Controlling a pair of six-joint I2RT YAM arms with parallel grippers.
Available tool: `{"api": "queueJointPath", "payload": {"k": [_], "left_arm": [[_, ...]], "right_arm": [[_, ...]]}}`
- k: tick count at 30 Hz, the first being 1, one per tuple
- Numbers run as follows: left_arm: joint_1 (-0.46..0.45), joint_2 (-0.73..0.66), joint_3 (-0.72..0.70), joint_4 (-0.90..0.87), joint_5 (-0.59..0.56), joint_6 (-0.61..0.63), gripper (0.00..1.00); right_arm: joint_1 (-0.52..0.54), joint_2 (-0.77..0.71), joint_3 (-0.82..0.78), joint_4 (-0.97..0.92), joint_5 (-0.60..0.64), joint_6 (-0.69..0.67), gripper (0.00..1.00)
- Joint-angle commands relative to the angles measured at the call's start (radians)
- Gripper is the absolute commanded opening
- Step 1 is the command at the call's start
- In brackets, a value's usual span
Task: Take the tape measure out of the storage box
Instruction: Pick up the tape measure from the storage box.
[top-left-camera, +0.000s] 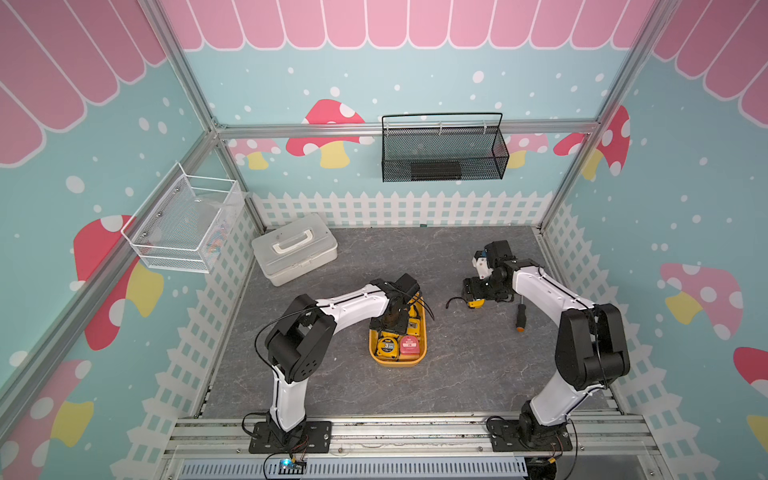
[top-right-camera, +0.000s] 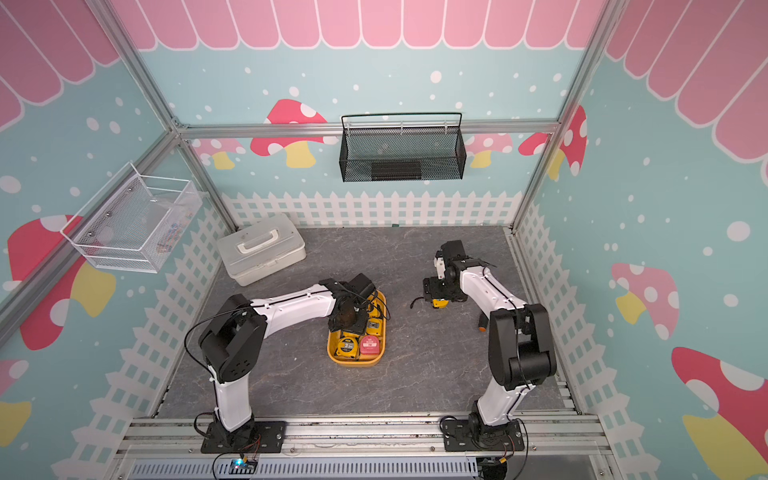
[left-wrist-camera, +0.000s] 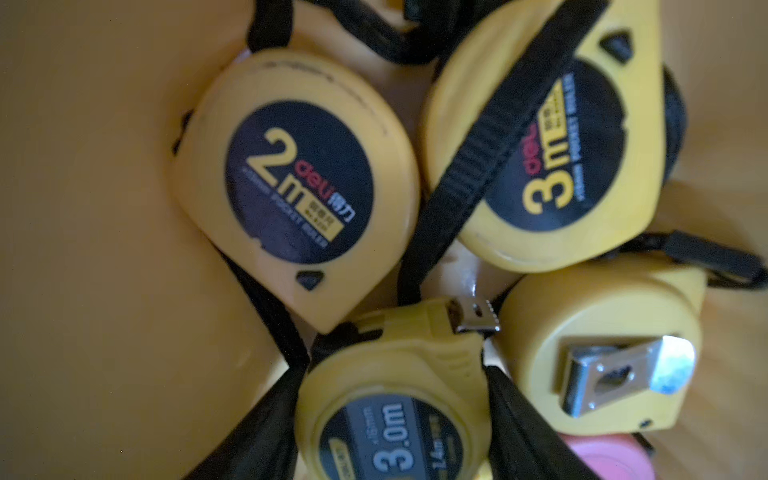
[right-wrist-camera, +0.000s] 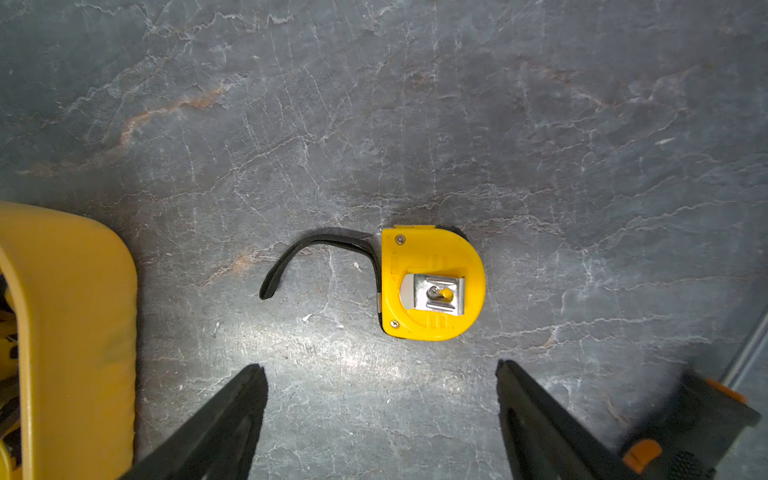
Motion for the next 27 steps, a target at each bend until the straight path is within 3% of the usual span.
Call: {"api": "queueJointPath", "payload": {"k": [1,8,11,27], "left_arm": [[-0.017,0.027,0.018,-0.022,-0.012,0.019,0.69],[-0.02,0.047,0.021,-0.021,-0.01,0.025,0.68],[-0.024,0.047,0.022,-0.021,-0.009,0.025,0.64],[-0.026,-0.052,0.104,-0.046,-0.066,0.055,0.59]], "right_arm": [[0.005,0.015,-0.013,0.001,-0.006,-0.013,0.87],[0.005,0.014,-0.019,0.003,-0.008,-0.015,0.87],[0.005,0.008,-0.021,0.001,-0.006,-0.015,0.87],[0.006,-0.001,-0.011,-0.012,0.0,-0.022,0.87]]}}
